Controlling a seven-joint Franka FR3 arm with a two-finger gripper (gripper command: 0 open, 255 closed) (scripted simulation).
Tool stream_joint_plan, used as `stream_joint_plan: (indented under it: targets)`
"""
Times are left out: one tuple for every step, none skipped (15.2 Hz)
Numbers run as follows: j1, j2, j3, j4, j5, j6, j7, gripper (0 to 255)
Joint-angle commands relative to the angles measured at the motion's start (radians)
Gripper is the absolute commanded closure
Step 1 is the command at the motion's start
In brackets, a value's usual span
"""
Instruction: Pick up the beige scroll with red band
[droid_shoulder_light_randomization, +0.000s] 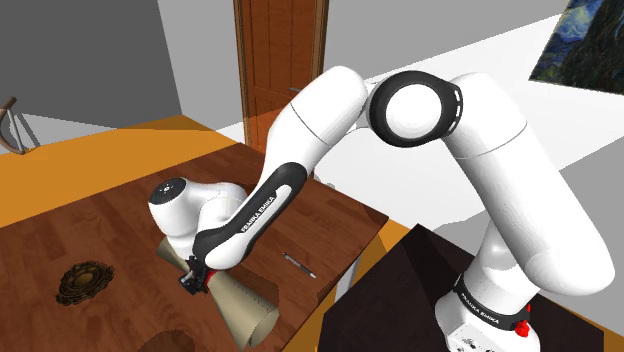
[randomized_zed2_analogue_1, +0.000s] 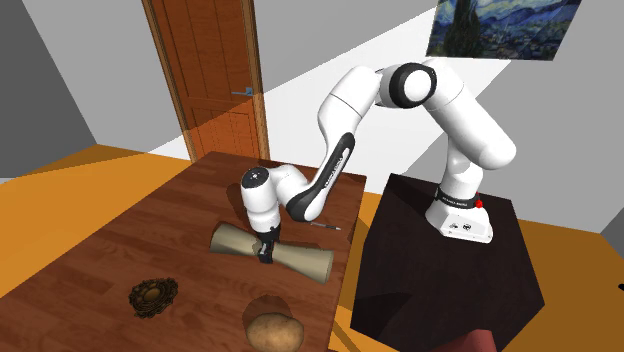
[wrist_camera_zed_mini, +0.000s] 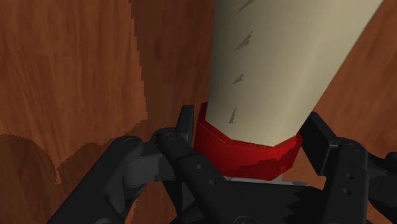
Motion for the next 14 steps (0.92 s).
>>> stream_joint_plan:
  targets:
    - [0.0,0.002,0.0,0.001,0.0,0.001,0.0,255]
    - [0.0,0.002,0.0,0.001,0.0,0.001,0.0,255]
    - [-0.001,0.002,0.0,0.003,0.001,0.0,-0.002,255]
    - [-0.003,-0.008,0.004,-0.001,0.004,-0.007,-0.005,255]
    - [-0.006,-0.019,0.007,-0.005,0.008,-0.014,-0.007,255]
    - [-0.008,-0.029,0.011,-0.007,0.012,-0.021,-0.01,255]
    - [-0.011,-0.039,0.014,-0.01,0.016,-0.028,-0.013,255]
    - [-0.013,-0.049,0.018,-0.013,0.02,-0.035,-0.016,255]
    - [-0.016,-0.059,0.021,-0.016,0.024,-0.042,-0.019,255]
    - [-0.018,-0.069,0.025,-0.018,0.028,-0.049,-0.022,255]
    - [-0.021,-0.078,0.028,-0.02,0.032,-0.056,-0.026,255]
    - [-0.023,-0.088,0.032,-0.022,0.036,-0.064,-0.029,255]
    - [-0.025,-0.097,0.035,-0.023,0.041,-0.071,-0.032,255]
    - [-0.028,-0.107,0.038,-0.025,0.045,-0.079,-0.035,255]
